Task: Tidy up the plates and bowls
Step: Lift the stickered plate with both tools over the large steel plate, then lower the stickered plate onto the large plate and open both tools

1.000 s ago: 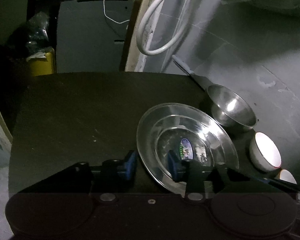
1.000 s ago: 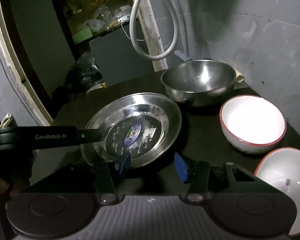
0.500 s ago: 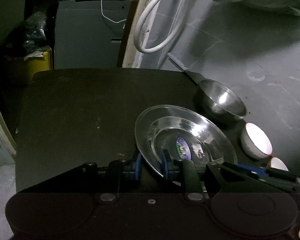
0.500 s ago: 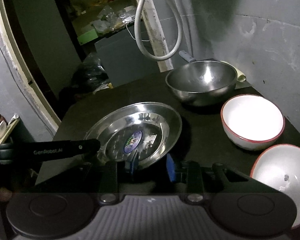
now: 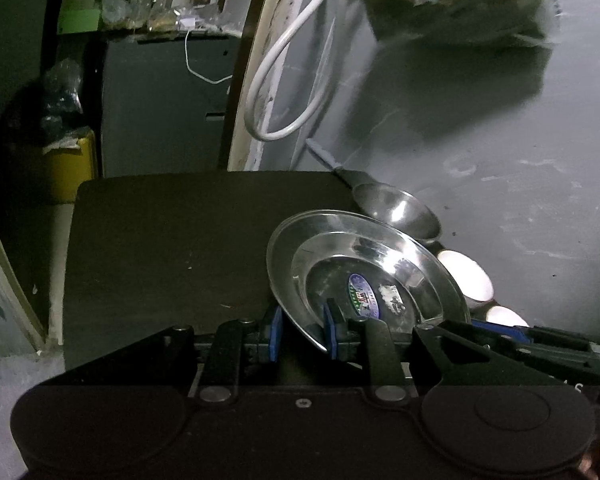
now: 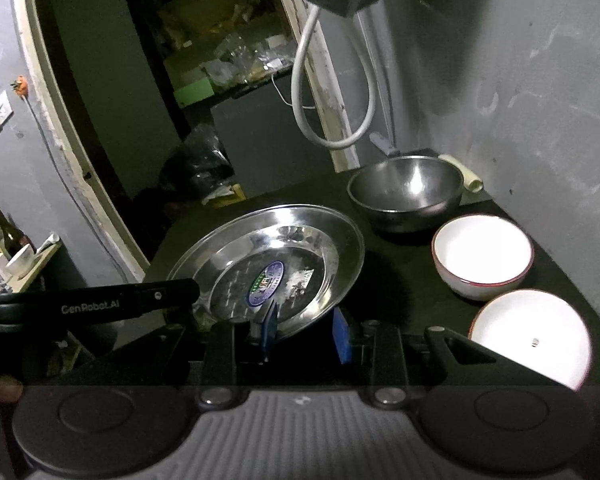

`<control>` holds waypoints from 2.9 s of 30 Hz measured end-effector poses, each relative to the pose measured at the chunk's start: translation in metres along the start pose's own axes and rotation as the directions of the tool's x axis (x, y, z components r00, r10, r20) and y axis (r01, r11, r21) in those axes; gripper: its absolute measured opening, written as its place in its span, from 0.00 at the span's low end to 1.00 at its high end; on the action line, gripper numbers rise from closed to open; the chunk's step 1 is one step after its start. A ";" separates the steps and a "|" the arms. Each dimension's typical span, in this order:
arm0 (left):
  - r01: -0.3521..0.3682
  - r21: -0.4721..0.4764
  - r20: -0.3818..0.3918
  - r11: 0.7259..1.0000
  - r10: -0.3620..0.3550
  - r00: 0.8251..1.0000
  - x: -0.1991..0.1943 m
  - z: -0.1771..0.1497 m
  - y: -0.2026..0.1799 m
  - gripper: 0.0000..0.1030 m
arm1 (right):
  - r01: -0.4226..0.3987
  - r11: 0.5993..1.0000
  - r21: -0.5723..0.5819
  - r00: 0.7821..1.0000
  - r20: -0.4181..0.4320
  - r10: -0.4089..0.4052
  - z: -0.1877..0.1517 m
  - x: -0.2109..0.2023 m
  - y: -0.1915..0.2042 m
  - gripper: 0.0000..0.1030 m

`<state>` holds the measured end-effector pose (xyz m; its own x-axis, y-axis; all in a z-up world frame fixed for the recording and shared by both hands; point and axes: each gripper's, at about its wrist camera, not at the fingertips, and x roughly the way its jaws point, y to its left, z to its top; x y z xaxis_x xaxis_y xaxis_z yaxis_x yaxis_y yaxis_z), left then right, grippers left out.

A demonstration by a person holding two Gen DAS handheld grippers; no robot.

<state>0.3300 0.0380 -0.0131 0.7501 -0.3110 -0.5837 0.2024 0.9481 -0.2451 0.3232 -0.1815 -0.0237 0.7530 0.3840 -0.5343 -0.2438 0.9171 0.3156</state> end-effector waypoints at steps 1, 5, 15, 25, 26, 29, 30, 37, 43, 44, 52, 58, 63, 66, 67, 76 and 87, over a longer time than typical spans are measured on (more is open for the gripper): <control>0.001 0.001 0.004 1.000 -0.001 1.000 -0.005 -0.001 -0.002 0.23 | -0.002 1.000 -0.003 1.000 0.003 0.002 0.000 -0.004 0.001 0.33; -0.002 0.007 0.016 1.000 0.002 1.000 -0.024 -0.007 -0.011 0.23 | -0.011 1.000 -0.017 1.000 0.011 0.011 -0.004 -0.022 0.006 0.33; -0.033 0.037 -0.003 0.999 0.033 0.999 -0.069 -0.033 -0.032 0.24 | -0.054 0.998 -0.036 0.998 -0.026 0.053 -0.027 -0.070 0.016 0.33; -0.053 0.028 -0.070 0.998 0.055 0.996 -0.101 -0.072 -0.037 0.26 | -0.104 0.994 -0.016 0.990 -0.103 0.102 -0.060 -0.102 0.020 0.33; -0.058 0.025 -0.077 0.998 0.059 0.995 -0.103 -0.075 -0.038 0.26 | -0.108 0.994 -0.018 0.988 -0.109 0.105 -0.062 -0.103 0.020 0.33; -0.067 0.016 -0.093 0.998 0.068 0.993 -0.109 -0.083 -0.041 0.26 | -0.116 0.993 -0.018 0.986 -0.126 0.113 -0.066 -0.107 0.020 0.33; -0.070 0.013 -0.097 0.997 0.071 0.993 -0.111 -0.085 -0.041 0.26 | -0.119 0.993 -0.018 0.985 -0.132 0.116 -0.068 -0.109 0.020 0.33; -0.096 0.001 -0.128 0.995 0.095 0.987 -0.120 -0.096 -0.045 0.26 | -0.140 0.990 -0.022 0.977 -0.168 0.134 -0.077 -0.115 0.020 0.33; -0.120 -0.006 -0.149 0.993 0.118 0.982 -0.123 -0.100 -0.047 0.27 | -0.158 0.987 -0.025 0.971 -0.188 0.150 -0.081 -0.116 0.020 0.33; -0.123 -0.005 -0.151 0.992 0.121 0.981 -0.124 -0.101 -0.047 0.27 | -0.160 0.987 -0.026 0.970 -0.191 0.153 -0.082 -0.116 0.020 0.33; -0.155 -0.019 -0.196 0.988 0.148 0.969 -0.113 -0.103 -0.049 0.28 | -0.139 0.990 -0.037 0.964 -0.236 0.127 -0.083 -0.110 0.024 0.33; -0.176 -0.028 -0.203 0.984 0.167 0.965 -0.105 -0.105 -0.050 0.28 | -0.117 0.992 -0.052 0.962 -0.254 0.100 -0.083 -0.104 0.027 0.33; -0.196 -0.015 -0.200 0.981 0.189 0.961 -0.101 -0.104 -0.055 0.30 | -0.103 0.992 -0.073 0.963 -0.257 0.081 -0.082 -0.101 0.030 0.33; -0.208 -0.005 -0.198 0.978 0.203 0.959 -0.099 -0.104 -0.058 0.30 | -0.094 0.992 -0.087 0.964 -0.257 0.069 -0.081 -0.099 0.030 0.33; -0.209 0.003 -0.199 0.978 0.206 0.958 -0.100 -0.104 -0.058 0.30 | -0.091 0.991 -0.100 0.964 -0.259 0.062 -0.081 -0.099 0.031 0.33; -0.250 0.051 -0.207 0.967 0.255 0.945 -0.099 -0.105 -0.067 0.33 | -0.114 0.984 -0.140 0.964 -0.255 0.075 -0.082 -0.104 0.038 0.32; -0.342 0.048 -0.130 0.938 0.346 0.929 -0.130 -0.099 -0.081 0.94 | -0.124 0.988 -0.091 0.975 -0.196 0.105 -0.083 -0.132 0.022 0.61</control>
<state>0.1536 -0.0047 0.0064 0.6848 0.0303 -0.7281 -0.0369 0.9993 0.0068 0.1673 -0.2035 -0.0112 0.5891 0.4914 -0.6415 -0.3901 0.8682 0.3068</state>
